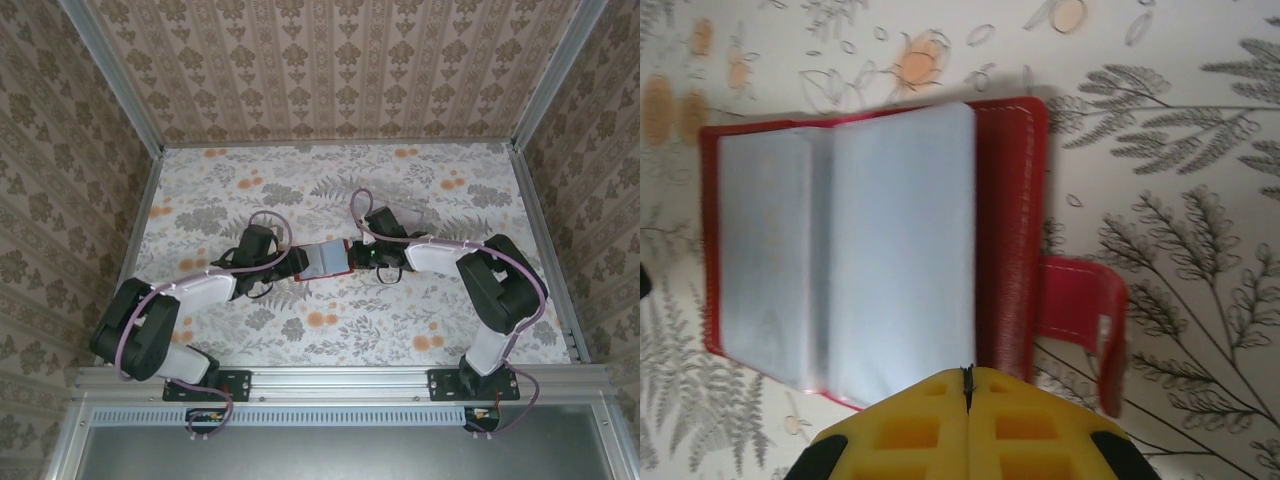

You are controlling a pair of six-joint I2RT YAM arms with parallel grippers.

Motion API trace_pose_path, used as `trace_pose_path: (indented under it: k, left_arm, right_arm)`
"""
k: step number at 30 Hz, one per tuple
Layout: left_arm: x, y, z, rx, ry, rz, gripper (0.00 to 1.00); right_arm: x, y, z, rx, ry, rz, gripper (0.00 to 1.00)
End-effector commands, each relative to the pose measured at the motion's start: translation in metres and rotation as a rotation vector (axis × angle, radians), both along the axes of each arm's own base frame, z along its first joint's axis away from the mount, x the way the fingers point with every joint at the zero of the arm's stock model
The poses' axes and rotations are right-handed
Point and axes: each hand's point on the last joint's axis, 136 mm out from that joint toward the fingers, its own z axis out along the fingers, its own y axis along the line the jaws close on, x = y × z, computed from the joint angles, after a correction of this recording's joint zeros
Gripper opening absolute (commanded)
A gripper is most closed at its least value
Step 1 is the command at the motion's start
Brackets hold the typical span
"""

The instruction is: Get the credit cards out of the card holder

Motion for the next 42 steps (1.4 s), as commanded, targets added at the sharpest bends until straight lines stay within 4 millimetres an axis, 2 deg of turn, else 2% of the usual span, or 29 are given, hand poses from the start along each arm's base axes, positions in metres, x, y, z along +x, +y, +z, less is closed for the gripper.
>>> trace_pose_path:
  k: [1,10,25,42]
  left_arm:
    - [0.008,-0.015,0.012,-0.046,-0.023,-0.025,0.62]
    - [0.012,-0.027,0.002,-0.048,0.000,-0.055,0.61]
    - [0.010,-0.030,-0.016,-0.031,0.042,-0.056,0.59]
    - [0.011,-0.051,-0.001,-0.103,0.006,-0.105,0.60]
  right_arm:
    - [-0.002,-0.005,-0.010,-0.079,0.015,-0.001,0.05]
    - [-0.006,-0.005,-0.018,-0.092,0.033,0.002,0.04]
    - [-0.007,0.002,-0.021,-0.084,0.047,0.020,0.01]
    - [-0.008,0.006,-0.022,-0.080,0.055,0.025,0.00]
